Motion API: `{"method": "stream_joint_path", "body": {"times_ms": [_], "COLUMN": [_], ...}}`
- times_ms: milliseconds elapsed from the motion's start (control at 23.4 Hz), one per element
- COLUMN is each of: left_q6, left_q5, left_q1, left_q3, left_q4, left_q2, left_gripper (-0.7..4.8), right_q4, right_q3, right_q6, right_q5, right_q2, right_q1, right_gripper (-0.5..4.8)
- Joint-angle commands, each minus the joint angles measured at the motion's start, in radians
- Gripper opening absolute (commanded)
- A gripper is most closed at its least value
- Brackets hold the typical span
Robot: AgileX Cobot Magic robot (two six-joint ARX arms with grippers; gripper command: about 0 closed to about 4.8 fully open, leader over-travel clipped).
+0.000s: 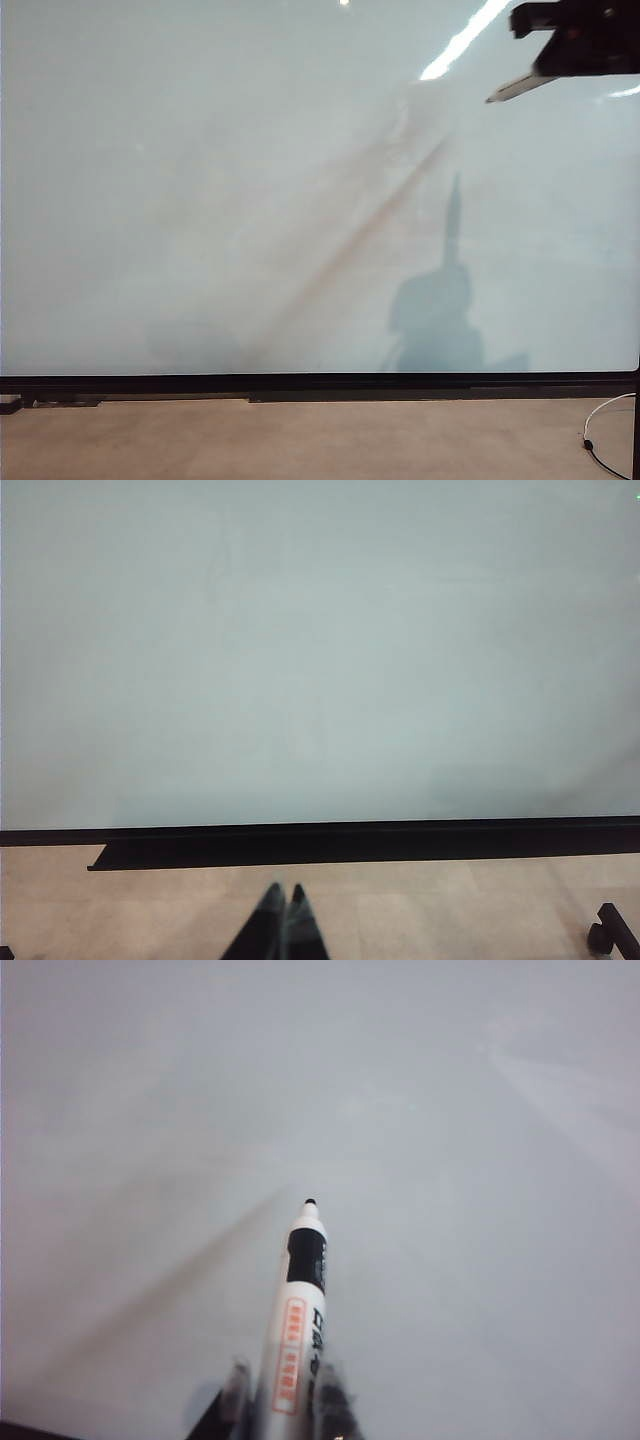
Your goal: Pick up the pen on the shelf to the right of the whiteboard and draw a rectangle.
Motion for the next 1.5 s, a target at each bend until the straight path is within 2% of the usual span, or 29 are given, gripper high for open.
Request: {"method": "stream_joint_path", "body": {"times_ms": [43, 256, 384, 470, 598, 940, 1239, 1495], "left_q6": [0.001, 0.001, 0.001, 0.001, 0.001, 0.001, 0.001, 0.001], "left_q5": [0.003, 0.003, 0.003, 0.003, 0.003, 0.003, 0.003, 0.003], "left_q1": [0.0, 0.0, 0.0, 0.0, 0.0, 0.0, 0.0, 0.0], "left_q3": [0.002, 0.002, 0.002, 0.002, 0.002, 0.002, 0.002, 0.002], "left_q4": [0.009, 0.01, 0.01, 0.009, 0.01, 0.01, 0.01, 0.01], "left_q2": [0.0, 0.0, 0.0, 0.0, 0.0, 0.0, 0.0, 0.0], "left_gripper": [-0.04, -0.04, -0.04, -0.04, -0.04, -0.04, -0.04, -0.04], "right_q4": [0.111, 0.272, 0.263, 0.215, 0.043, -0.271, -0.397, -0.444], "right_q3": [0.004, 0.005, 0.013, 0.025, 0.092, 0.248, 0.311, 0.38], "right_q6": [-0.002, -0.002, -0.007, -0.016, -0.068, -0.241, -0.343, -0.404], "right_q5": [0.024, 0.048, 0.048, 0.051, 0.048, 0.017, -0.002, 0.002], "right_q2": [0.079, 0.249, 0.292, 0.309, 0.315, 0.315, 0.336, 0.429], "right_q1": [0.074, 0.168, 0.198, 0.215, 0.229, 0.23, 0.231, 0.241], "right_gripper": [-0.06, -0.06, -0.06, -0.06, -0.06, -0.06, -0.06, -0.06]}}
